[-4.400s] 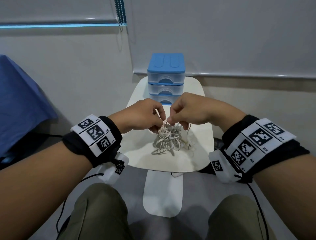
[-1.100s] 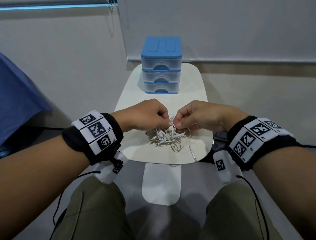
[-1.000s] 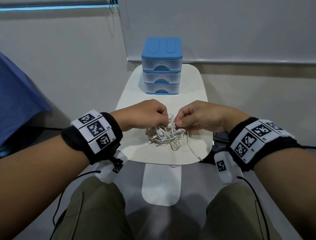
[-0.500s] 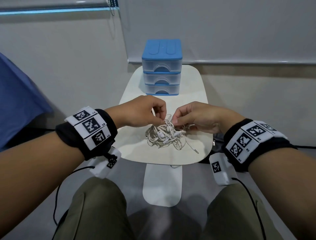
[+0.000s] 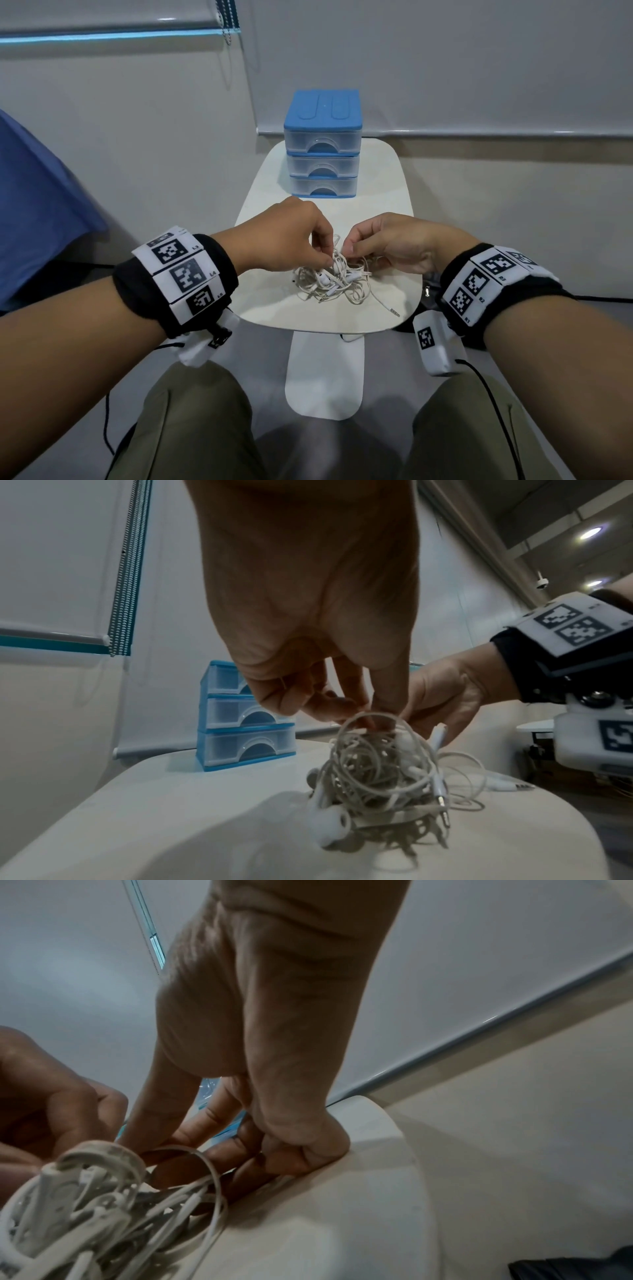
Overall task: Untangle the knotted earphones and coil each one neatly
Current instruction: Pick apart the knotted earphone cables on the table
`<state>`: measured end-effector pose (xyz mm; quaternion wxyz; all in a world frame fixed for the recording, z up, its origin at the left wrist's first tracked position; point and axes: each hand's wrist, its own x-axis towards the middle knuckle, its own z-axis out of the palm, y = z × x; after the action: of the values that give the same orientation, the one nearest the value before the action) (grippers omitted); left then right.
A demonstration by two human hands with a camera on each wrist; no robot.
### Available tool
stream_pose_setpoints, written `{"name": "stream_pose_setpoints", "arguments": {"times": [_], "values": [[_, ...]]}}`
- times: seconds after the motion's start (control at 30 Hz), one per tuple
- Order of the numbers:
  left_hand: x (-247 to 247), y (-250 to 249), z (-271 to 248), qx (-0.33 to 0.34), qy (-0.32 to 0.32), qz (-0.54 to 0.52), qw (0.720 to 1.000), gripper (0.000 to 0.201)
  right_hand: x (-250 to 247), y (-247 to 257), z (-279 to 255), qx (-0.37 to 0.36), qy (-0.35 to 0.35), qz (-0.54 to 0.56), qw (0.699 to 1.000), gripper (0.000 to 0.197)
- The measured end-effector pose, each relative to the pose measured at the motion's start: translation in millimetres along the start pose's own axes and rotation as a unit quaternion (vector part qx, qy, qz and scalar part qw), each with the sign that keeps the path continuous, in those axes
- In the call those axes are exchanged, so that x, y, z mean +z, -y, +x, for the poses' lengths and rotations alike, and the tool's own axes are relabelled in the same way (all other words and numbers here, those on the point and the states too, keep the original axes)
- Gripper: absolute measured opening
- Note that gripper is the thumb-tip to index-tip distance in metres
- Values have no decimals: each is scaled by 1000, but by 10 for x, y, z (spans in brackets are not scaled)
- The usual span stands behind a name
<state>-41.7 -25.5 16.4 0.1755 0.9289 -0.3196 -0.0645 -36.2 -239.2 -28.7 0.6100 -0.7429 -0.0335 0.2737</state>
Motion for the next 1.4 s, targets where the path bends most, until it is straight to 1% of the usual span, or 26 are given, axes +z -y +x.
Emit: {"name": "stream_pose_setpoints", "arguments": {"times": [0.13,0.23,0.37,0.47,0.53,0.6,0.63,0.7,0.77,0.87,0.97,1.03,1.1,1.27,1.33,1.4], "values": [[77,-31,14,2,-18,48,999,2,2,-30,13,-5,-4,0,1000,13],[92,-32,25,6,-19,59,998,3,-10,-40,5,-8,-5,3,1000,10],[55,44,57,16,7,48,999,5,-11,-25,-16,-3,0,3,1000,8],[48,101,73,24,31,57,998,9,-35,-35,-24,4,20,24,1000,9],[70,122,69,24,33,71,997,12,-34,-39,-19,6,23,31,999,5],[97,128,65,25,26,87,996,10,-20,-36,-1,-2,15,32,999,5],[103,127,65,28,25,89,995,8,-13,-30,6,-7,12,24,1000,6],[95,113,66,34,37,86,995,2,-4,-5,12,-10,8,-5,1000,17],[84,87,71,44,46,91,994,4,13,39,-3,-2,8,-38,999,20],[84,68,72,53,33,104,993,6,19,78,-13,7,13,-62,998,20],[81,82,69,56,6,99,993,7,13,119,-28,7,-4,-74,997,20],[64,85,79,57,-11,70,996,8,11,165,-54,-2,-24,-117,993,16],[44,80,92,45,-28,36,998,10,-10,209,-83,-7,-47,-161,986,14],[34,89,109,22,-82,-15,996,18,-78,280,-130,-33,-85,-177,980,14],[40,81,110,21,-87,-13,996,17,-69,289,-124,-53,-97,-173,979,12],[54,83,111,19,-74,-8,997,13,-55,275,-99,-65,-106,-174,977,9]]}}
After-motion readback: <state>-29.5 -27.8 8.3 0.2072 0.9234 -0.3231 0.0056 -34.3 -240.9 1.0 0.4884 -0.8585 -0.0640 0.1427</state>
